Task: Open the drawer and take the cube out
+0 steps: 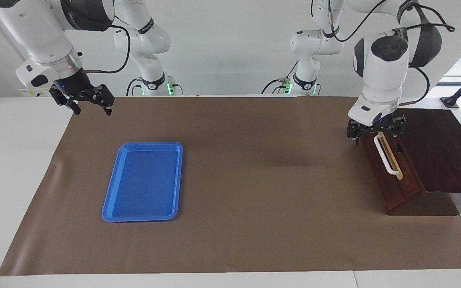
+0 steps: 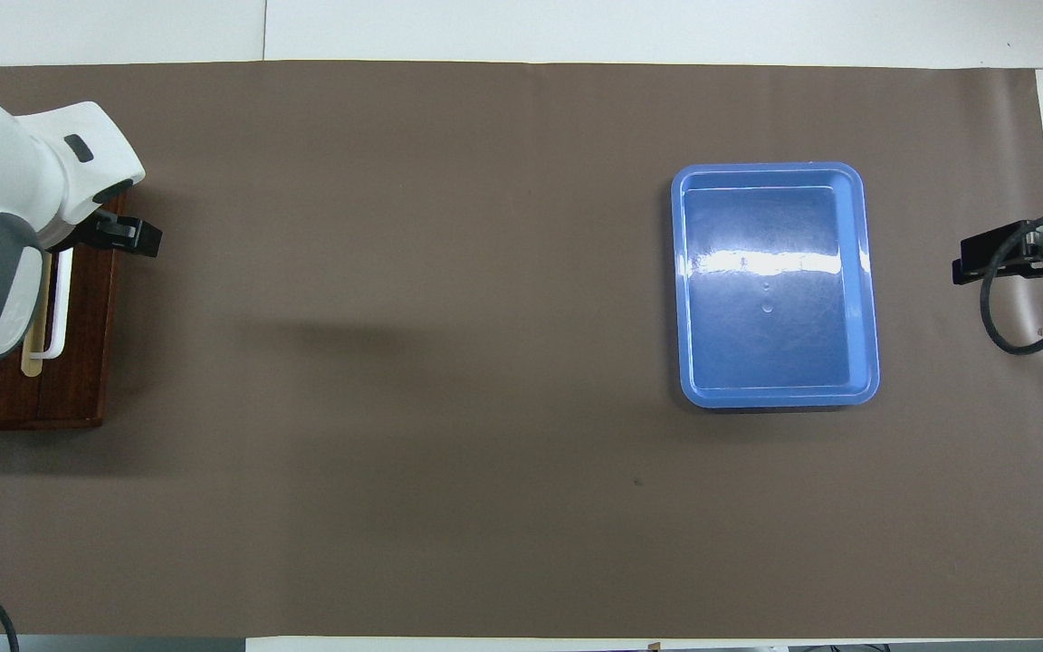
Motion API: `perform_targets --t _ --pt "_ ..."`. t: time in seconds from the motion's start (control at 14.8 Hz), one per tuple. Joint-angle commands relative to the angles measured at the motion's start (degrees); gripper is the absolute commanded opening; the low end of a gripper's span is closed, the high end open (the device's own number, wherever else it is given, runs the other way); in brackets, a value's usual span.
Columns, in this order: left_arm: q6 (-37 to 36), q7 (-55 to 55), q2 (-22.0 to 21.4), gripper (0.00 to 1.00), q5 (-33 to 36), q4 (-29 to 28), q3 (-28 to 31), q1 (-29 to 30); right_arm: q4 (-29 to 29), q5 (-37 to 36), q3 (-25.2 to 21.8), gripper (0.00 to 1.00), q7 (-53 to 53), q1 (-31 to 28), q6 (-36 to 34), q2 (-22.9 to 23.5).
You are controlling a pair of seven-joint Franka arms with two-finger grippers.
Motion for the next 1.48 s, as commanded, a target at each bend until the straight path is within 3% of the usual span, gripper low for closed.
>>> perform_targets --t 0.0,0.2,0.47,0.74,1.01,1.28,1.42 --pt "6.0 -3.8 1.9 1.0 3.7 -3.5 0.8 0.7 -1.6 0.1 0.6 1.0 11.8 0.0 2.3 -0.5" --pt "12.0 -6.3 1.7 1.0 6.6 -9.5 0.9 3.6 -0.4 5.7 0.6 1.0 26.0 -0.1 2.4 2.7" --pt "15.2 -6.3 2.0 1.0 6.7 -11.5 0.9 6.4 7.2 10.7 1.2 1.0 45.0 0.4 1.4 9.4" --pt "16.3 -6.4 1.2 1.0 6.7 -15.2 0.9 6.4 9.8 19.8 1.1 1.0 67.1 3.5 4.1 13.9" --pt "17.4 -8.9 1.8 1.0 6.7 -16.2 0.8 6.3 9.9 25.6 1.1 1.0 77.2 6.6 6.0 17.0" --pt "19.5 -17.2 3.3 1.0 6.3 -15.4 0.5 2.2 7.1 27.8 1.2 1.0 77.9 10.4 9.2 18.7" --pt "19.4 -19.0 3.4 1.0 5.7 -15.3 0.5 0.3 7.1 32.6 1.1 1.0 78.1 12.7 10.8 20.6"
